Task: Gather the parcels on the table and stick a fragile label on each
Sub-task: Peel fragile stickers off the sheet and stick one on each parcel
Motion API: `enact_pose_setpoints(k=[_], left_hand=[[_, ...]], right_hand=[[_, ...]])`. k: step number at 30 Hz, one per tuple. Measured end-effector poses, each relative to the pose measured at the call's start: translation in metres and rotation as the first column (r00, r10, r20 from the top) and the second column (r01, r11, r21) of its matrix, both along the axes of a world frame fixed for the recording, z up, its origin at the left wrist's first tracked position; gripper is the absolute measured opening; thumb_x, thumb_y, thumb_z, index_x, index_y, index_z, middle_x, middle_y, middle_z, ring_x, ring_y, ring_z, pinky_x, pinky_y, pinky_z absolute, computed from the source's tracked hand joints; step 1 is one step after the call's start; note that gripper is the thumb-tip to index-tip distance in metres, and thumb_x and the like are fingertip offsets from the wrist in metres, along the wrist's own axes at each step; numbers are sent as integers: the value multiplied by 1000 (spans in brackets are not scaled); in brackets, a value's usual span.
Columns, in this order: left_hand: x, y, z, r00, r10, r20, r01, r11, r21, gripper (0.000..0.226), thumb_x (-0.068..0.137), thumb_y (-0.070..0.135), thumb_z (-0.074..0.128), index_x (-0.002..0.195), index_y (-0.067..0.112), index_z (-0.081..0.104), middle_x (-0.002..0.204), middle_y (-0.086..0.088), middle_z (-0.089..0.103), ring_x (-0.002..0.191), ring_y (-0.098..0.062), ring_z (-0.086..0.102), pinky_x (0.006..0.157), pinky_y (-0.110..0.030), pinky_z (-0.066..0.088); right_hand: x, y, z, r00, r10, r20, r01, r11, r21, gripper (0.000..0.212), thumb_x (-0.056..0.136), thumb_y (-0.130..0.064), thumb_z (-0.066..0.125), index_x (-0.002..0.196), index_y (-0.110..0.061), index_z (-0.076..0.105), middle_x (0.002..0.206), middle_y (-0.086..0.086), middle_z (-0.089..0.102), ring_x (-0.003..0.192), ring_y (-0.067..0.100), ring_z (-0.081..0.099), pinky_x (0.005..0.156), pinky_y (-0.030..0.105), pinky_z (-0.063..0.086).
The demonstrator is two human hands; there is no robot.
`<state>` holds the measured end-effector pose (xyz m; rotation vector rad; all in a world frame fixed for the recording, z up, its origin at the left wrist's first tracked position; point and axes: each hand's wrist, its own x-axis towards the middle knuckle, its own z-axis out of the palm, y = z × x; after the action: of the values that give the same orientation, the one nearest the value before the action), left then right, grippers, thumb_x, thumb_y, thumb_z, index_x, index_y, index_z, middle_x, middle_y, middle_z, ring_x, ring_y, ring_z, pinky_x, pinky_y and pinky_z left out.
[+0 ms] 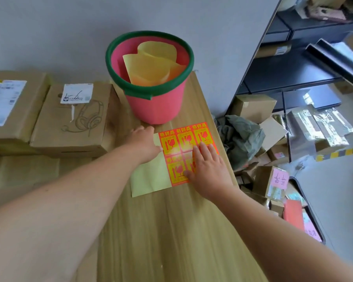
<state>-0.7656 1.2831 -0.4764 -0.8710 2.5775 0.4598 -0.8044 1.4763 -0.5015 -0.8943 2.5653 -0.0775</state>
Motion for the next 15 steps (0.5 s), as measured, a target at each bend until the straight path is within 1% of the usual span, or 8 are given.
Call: enact_pose_setpoints(k=[3,6,8,10,11,13,15], left_hand=[[-5,-5,-9,1000,17,3,-17,1000,-9,77,81,50,65,144,18,33,150,-12,29,138,-34,26,109,-39,28],[-10,-9,-9,999,52,7,-52,998,46,81,74,52,70,140,21,36,146,-7,36,135,-28,35,108,-41,34],[-13,-10,-6,998,54,35,-55,998,43,78,72,54,71,136,23,39,141,-4,42,133,-28,37,107,-45,31],[-15,-10,-3,998,45,45,-46,999,17,74,71,55,73,131,22,43,138,-8,42,132,-30,32,106,-44,28],[-14,-10,-2,998,39,49,-39,999,12,77,71,55,73,133,20,43,139,-11,39,133,-31,28,106,-40,27],[-11,-8,-1,997,16,76,-14,1000,-19,91,70,58,73,141,16,34,145,-15,31,136,-32,22,108,-36,25],[-7,-6,-2,994,3,108,2,999,-50,103,68,61,73,146,14,24,149,-14,26,139,-32,19,111,-36,23]], right_hand=[[0,0,-12,999,11,-32,-11,1000,2,78,96,-60,28,154,-17,-1,161,3,-11,147,23,-15,120,39,-2],[1,0,-15,999,11,-39,-11,1000,3,78,96,-61,26,154,-18,-3,161,2,-13,146,22,-17,118,37,-4],[2,0,-14,999,13,-39,-12,1000,8,78,96,-61,25,154,-18,-4,160,1,-14,146,21,-18,118,37,-5],[3,1,-13,999,15,-36,-15,1000,13,78,95,-62,25,153,-18,-5,160,1,-14,146,21,-18,117,36,-5],[4,2,-13,999,19,-37,-18,1000,18,79,95,-63,24,153,-18,-5,160,1,-15,146,21,-19,118,36,-6],[8,4,-12,999,21,-38,-20,999,31,79,95,-63,22,153,-18,-7,160,1,-16,145,21,-20,118,36,-6],[12,6,-12,999,19,-39,-18,999,41,80,95,-64,20,153,-17,-9,159,2,-18,145,21,-21,118,36,-7]])
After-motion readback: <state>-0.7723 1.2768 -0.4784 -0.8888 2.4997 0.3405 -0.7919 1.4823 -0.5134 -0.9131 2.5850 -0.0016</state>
